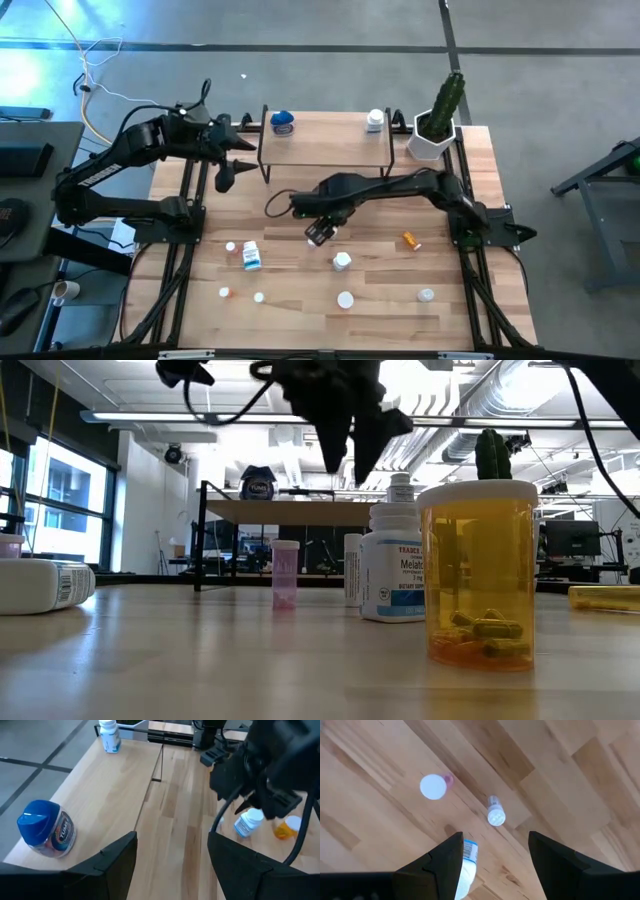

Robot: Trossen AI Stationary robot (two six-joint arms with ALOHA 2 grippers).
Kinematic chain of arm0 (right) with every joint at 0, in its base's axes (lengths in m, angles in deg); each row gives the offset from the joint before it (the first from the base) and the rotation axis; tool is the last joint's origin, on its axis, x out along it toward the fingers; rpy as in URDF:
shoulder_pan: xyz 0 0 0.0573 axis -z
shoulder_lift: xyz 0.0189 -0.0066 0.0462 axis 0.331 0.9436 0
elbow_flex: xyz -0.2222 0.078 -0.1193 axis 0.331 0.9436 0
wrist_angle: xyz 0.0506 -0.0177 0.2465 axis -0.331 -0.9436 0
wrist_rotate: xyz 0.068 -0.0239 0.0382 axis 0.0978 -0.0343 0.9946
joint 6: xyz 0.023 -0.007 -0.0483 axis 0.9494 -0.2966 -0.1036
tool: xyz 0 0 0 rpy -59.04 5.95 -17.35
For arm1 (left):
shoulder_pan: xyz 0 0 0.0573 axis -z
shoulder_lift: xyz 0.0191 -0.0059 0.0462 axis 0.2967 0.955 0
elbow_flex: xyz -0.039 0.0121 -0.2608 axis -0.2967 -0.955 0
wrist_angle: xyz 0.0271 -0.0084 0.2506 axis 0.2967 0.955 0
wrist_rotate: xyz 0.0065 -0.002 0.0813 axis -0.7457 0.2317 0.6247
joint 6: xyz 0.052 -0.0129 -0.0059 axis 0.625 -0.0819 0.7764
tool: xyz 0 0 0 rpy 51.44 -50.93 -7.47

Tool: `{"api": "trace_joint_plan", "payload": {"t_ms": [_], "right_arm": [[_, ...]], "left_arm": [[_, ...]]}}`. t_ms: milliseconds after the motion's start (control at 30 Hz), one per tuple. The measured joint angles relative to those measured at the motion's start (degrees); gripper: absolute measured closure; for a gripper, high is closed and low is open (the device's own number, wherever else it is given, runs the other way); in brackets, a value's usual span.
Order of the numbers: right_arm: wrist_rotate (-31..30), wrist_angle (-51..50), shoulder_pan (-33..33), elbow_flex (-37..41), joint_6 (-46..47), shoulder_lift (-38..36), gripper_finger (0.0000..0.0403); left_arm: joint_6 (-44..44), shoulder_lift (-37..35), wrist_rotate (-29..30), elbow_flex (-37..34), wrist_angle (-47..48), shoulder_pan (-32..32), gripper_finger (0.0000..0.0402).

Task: Pick and place medicine bottles onto shelf by color
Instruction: Put the yellow pill bottle on the shelf

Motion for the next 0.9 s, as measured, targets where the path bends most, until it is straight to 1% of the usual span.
{"api": "trace_joint_plan", "payload": {"t_ms": [233, 567, 700, 900], "right_arm": [[-0.06, -0.26, -0.54, 0.00, 2.29, 3.27, 0.0187], [-0.59, -0.19, -0.48, 0.00, 2.46, 7.61, 0.0189], [-0.59, -0.10, -0.48, 0.00, 2.43, 8.39, 0.0206], [-1.58, -0.08, -0.15, 0.00, 2.84, 8.38, 0.0249]], "left_arm": [[0.02, -0.01, 0.00, 0.00, 2.18, 0.00, 0.0172], [0.08, -0.01, 0.00, 0.00, 2.41, 0.00, 0.0172], [0.13, -0.01, 0.03, 0.00, 2.42, 0.00, 0.0172], [0.15, -0.01, 0.04, 0.00, 2.42, 0.00, 0.0172]]}}
